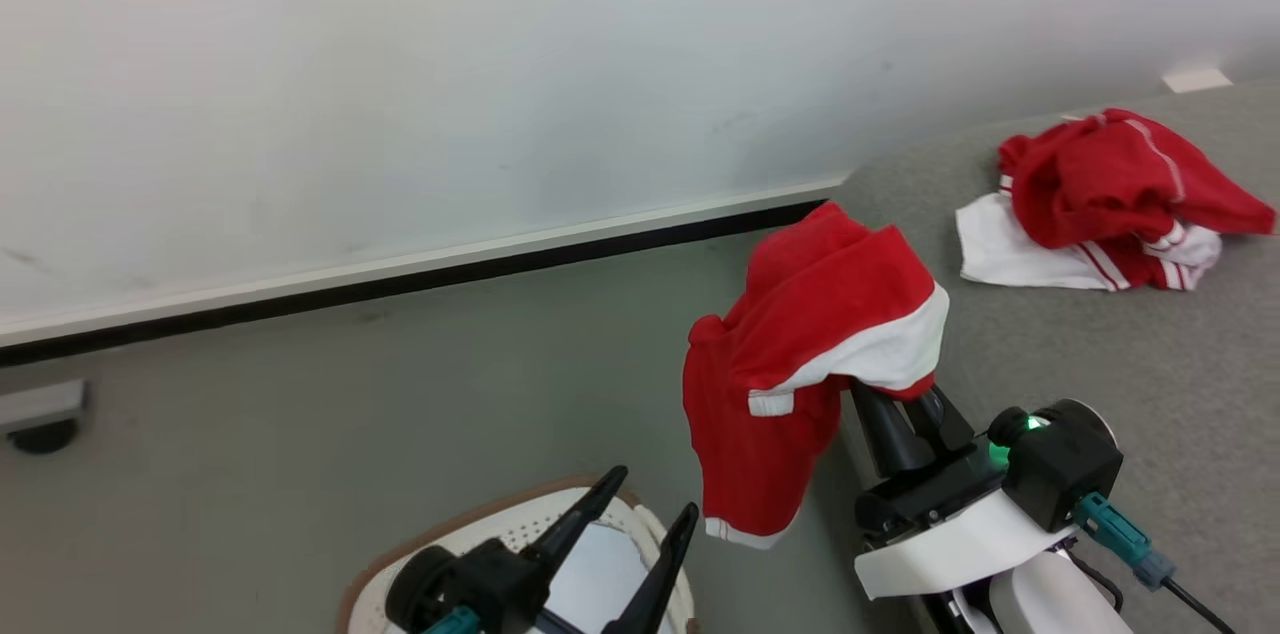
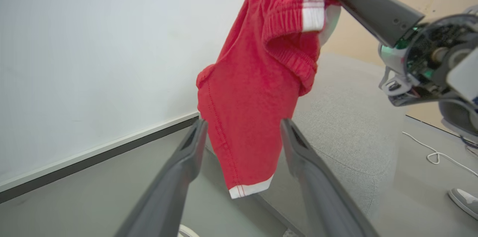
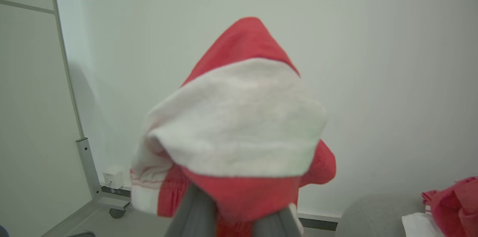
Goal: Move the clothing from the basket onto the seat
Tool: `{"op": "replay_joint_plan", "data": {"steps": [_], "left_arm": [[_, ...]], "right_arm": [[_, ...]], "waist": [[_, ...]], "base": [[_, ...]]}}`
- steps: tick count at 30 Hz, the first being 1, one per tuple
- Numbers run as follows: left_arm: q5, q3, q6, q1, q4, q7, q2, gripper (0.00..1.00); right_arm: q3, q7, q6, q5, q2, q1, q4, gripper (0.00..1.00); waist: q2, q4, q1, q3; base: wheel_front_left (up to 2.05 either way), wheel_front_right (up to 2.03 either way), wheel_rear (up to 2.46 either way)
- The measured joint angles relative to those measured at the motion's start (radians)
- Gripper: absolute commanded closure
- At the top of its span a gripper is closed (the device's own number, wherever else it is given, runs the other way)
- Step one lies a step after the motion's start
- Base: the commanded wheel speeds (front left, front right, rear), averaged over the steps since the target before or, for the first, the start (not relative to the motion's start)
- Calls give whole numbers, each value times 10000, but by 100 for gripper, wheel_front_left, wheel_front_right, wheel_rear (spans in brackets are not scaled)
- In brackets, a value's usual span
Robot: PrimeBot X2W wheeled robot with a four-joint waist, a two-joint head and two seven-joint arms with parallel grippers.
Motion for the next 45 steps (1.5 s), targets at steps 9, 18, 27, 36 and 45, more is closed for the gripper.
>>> {"op": "replay_joint_plan", "data": {"steps": [9, 18, 27, 36, 45], "left_arm": [[46, -104, -59, -267, 297, -374, -96, 0], [180, -780, -374, -1082, 433, -380, -265, 0], [113, -1570, -577, -1978, 838, -468, -299, 0], [138, -1653, -591, -2478, 491, -253, 132, 0], [531, -1438, -479, -3138, -761, 740, 963, 0]], "right_arm": [[-86, 0, 0, -305, -8, -2, -56, 100], [-1287, -2, 0, -625, -307, 697, -755, 100], [-2466, -2, 0, -924, -263, 1508, -1553, 100], [-3183, -2, 0, 52, -447, -171, -725, 100], [-4299, 48, 0, 1041, -1467, -4080, 1749, 100]], "waist": [[0, -1421, 0, 228], [0, -2749, 1, 779], [0, -2985, 1, 1446], [0, -2965, 2, 2378], [0, -2766, 2, 4047]], "base": [[0, 0, 0], [0, 0, 0], [0, 0, 0], [0, 0, 0], [0, 0, 0]]}}
